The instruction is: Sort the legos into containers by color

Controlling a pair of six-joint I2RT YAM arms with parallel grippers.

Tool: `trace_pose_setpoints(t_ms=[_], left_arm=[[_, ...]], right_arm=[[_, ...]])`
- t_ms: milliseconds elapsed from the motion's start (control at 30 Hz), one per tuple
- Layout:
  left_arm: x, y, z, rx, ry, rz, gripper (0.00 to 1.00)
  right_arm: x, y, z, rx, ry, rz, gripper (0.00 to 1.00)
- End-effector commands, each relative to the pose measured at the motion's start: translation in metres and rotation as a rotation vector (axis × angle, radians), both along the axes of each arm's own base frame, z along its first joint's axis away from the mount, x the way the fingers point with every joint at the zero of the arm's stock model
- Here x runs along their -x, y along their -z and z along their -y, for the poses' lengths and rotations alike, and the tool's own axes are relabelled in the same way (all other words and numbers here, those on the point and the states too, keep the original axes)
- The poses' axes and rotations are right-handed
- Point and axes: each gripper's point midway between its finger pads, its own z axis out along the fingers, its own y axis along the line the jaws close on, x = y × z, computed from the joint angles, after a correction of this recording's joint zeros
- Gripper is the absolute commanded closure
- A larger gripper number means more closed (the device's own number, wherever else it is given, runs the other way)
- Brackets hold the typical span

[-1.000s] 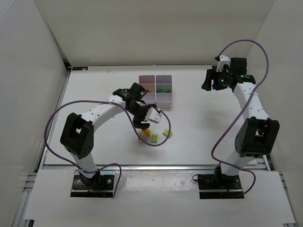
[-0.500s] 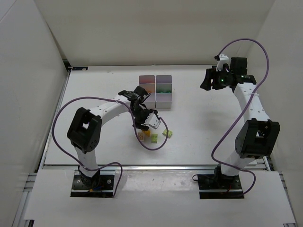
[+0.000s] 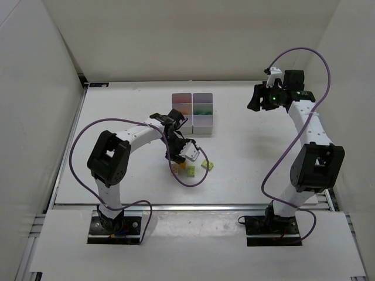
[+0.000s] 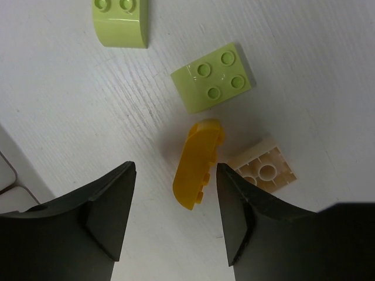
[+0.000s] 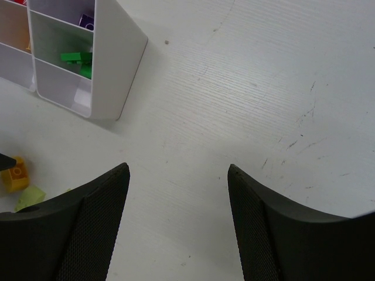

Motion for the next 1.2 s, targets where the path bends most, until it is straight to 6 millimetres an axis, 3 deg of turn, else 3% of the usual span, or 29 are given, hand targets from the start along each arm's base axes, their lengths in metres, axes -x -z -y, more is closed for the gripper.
trace_pose_setpoints(t_ms=[0,633,733,867,1033,1167], left_arm=[[0.005,-0.001,0.004,0.012,0.028,-0.004,0.32],[0.012,0.02,-0.003,-0.049,0.038,-0.031,0.39],[0.012,0.022,-0.004,-0.056,0.038,-0.032,0.46],[0.01,0.022,-0.005,-0.067,0.012,-0.038,0.88],[0.002,0.006,0.0,-0.055,-0.08,-0.047,0.9],[-0.021,-0.031,0.01,0.004,-0.196,-0.015,0.9]], right_arm=[[-0.012,-0.017,0.0,-0.001,-0.009,0.062,0.28],[-0.017,-0.008,0.002,0.008,-0.005,0.052,0.29],[-0.017,-0.008,0.002,0.009,-0.004,0.052,0.28],[-0.018,-0.006,0.002,0.009,-0.002,0.051,0.29],[-0.018,-0.005,0.001,0.003,-0.007,0.046,0.29],[-0.017,-0.006,-0.001,-0.008,-0.012,0.045,0.29]])
